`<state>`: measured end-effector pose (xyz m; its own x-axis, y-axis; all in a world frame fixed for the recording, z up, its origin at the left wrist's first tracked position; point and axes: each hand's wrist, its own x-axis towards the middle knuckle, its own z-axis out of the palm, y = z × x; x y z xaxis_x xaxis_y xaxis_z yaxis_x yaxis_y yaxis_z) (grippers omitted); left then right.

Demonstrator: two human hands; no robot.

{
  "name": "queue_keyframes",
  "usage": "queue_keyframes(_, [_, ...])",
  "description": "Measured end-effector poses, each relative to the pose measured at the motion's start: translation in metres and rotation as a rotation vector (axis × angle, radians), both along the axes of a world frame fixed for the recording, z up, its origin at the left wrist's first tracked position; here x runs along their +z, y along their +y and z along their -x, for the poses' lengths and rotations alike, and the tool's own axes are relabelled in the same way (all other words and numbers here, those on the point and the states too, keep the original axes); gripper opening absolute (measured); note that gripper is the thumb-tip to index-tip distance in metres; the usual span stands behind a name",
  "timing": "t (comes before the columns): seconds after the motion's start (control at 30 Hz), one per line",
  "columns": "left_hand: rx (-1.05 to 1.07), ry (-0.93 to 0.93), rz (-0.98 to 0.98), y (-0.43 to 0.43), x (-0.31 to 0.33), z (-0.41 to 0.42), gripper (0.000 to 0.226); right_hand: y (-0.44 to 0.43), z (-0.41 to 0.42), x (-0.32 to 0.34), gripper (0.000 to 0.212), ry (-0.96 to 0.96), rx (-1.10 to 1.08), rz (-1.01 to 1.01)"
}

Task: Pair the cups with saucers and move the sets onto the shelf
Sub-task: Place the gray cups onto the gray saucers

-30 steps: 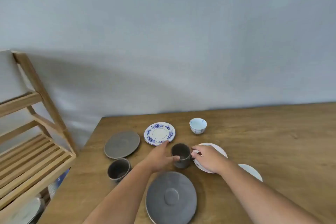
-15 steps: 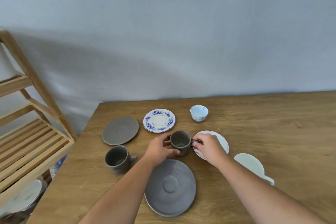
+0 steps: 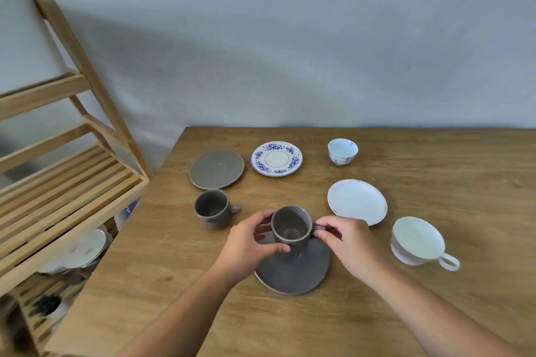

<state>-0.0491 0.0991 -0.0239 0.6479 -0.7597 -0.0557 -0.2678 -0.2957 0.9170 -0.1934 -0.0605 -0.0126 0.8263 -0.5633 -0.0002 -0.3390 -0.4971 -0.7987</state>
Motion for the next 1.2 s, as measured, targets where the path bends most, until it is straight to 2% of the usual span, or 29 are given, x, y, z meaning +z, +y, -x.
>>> queue_keyframes(0.67, [0.025, -0.021, -0.077, 0.015, -0.012, 0.012, 0.071, 0.007, 0.004, -0.006, 0.024, 0.088, 0.079, 0.055])
queue_keyframes(0.8, [0.004, -0.051, -0.09, 0.023, -0.007, 0.011, 0.076, 0.001, -0.001, 0.0, 0.029, 0.025, 0.076, 0.096])
queue_keyframes(0.87, [0.07, -0.146, -0.08, 0.031, -0.001, 0.008, 0.075, -0.001, -0.014, 0.009, 0.026, -0.045, 0.061, 0.162])
queue_keyframes(0.97, [0.269, -0.249, 0.062, 0.048, 0.012, -0.003, 0.057, 0.003, -0.049, 0.026, 0.021, -0.102, 0.123, 0.123])
queue_keyframes(1.07, [0.467, -0.316, 0.079, 0.064, 0.018, -0.026, 0.054, 0.015, -0.093, 0.035, 0.025, 0.001, 0.298, 0.09])
queue_keyframes(1.13, [0.51, -0.306, -0.042, 0.069, 0.016, -0.048, 0.063, 0.022, -0.121, 0.034, 0.035, 0.148, 0.398, 0.126])
queue_keyframes(1.2, [0.468, -0.197, -0.178, 0.071, 0.011, -0.069, 0.079, 0.027, -0.145, 0.031, 0.045, 0.274, 0.471, 0.21])
